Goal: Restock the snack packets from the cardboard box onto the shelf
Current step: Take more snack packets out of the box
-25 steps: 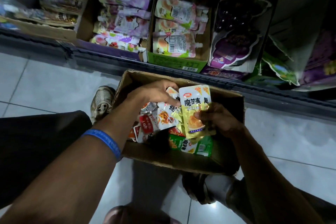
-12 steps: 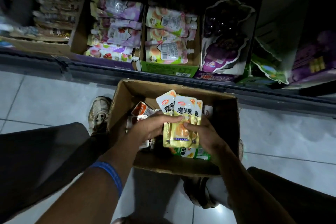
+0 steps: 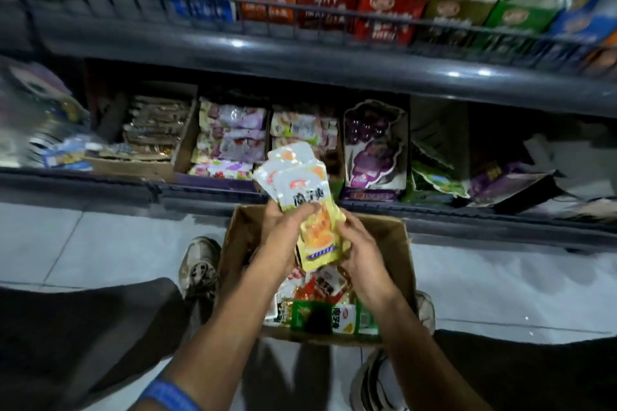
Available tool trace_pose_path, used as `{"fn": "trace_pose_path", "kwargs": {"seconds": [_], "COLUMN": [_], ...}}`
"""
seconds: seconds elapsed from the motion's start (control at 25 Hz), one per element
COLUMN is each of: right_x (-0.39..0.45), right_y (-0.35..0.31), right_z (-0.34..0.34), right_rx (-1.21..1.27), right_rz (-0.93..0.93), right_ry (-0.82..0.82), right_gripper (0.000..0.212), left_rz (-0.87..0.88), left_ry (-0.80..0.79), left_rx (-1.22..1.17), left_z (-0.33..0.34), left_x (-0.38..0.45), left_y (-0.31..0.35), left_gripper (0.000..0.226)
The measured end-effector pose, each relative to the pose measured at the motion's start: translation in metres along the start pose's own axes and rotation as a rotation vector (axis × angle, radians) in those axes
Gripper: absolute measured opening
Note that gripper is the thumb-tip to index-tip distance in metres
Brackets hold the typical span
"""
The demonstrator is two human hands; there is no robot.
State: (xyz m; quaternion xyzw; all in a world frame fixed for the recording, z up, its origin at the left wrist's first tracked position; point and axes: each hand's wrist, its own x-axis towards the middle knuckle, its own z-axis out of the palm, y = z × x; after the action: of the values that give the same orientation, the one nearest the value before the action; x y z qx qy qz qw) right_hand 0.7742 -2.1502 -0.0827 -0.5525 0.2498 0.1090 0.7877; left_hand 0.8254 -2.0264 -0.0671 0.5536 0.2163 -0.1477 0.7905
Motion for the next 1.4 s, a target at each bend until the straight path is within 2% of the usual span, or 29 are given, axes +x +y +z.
{"fn": "trace_pose_path", "kwargs": {"seconds": [0.08,0.12,0.2,0.32,0.44,0.52,0.56,0.64,0.76,0.84,1.04,1.16,1.28,1.32,1.4], "right_x": [-0.012,-0.02,-0.031,-0.043,-0.054,-0.062,-0.067,-0.072,-0.065,-0.056,-0.049,-0.051,-0.053,-0.053,-0.051], "right_y": [-0.022,-0.036,-0.062,-0.094,-0.123,-0.148,-0.164,-0.198,-0.232,-0.244,-0.267,-0.28,-0.31,-0.325,-0.358], "right_z": [0.024,0.04,0.067,0.087,0.082,0.078,0.079,0.086,0.099,0.104,0.092,0.08,0.061,0.053,0.035], "right_rx": [0.5,0.669,0.734,0.579,0.251,0.016,-0.041,-0.086,-0.29,-0.354,0.014,-0.174,-0.212,-0.186,-0.286], "right_rz": [0.041,0.047,0.009,-0.127,-0.456,-0.689,-0.739,-0.761,-0.783,-0.782,-0.614,-0.616,-0.685,-0.752,-0.92], "right_ry": [0.037,-0.005,-0.05,0.024,0.097,-0.017,-0.086,-0.092,0.03,0.056,0.114,0.207,0.357,0.404,0.508], "right_gripper": [0.048,0.056,0.064,0.057,0.035,0.036,0.035,0.035,0.043,0.038,0.019,0.016,0.017,0.016,0.011], "left_rz": [0.087,0.138,0.219,0.248,0.297,0.312,0.326,0.372,0.405,0.366,0.203,0.147,0.137,0.137,0.142], "left_ry": [-0.031,-0.078,-0.166,-0.182,-0.249,-0.304,-0.339,-0.398,-0.444,-0.454,-0.467,-0.447,-0.413,-0.403,-0.381], "left_rx": [-0.175,-0.21,-0.193,-0.142,-0.077,0.003,0.046,0.153,0.276,0.233,0.02,-0.039,-0.109,-0.133,-0.16], "left_z": [0.011,0.015,0.024,0.033,0.041,0.048,0.05,0.053,0.057,0.06,0.072,0.084,0.092,0.093,0.093], "left_x": [-0.012,-0.017,-0.031,-0.045,-0.055,-0.063,-0.065,-0.067,-0.067,-0.065,-0.06,-0.054,-0.048,-0.046,-0.041], "left_y": [0.037,0.052,0.072,0.095,0.129,0.155,0.168,0.193,0.216,0.219,0.225,0.227,0.23,0.233,0.239], "left_gripper": [0.044,0.046,0.046,0.057,0.035,0.026,0.026,0.03,0.039,0.039,0.023,0.031,0.041,0.041,0.038]}}
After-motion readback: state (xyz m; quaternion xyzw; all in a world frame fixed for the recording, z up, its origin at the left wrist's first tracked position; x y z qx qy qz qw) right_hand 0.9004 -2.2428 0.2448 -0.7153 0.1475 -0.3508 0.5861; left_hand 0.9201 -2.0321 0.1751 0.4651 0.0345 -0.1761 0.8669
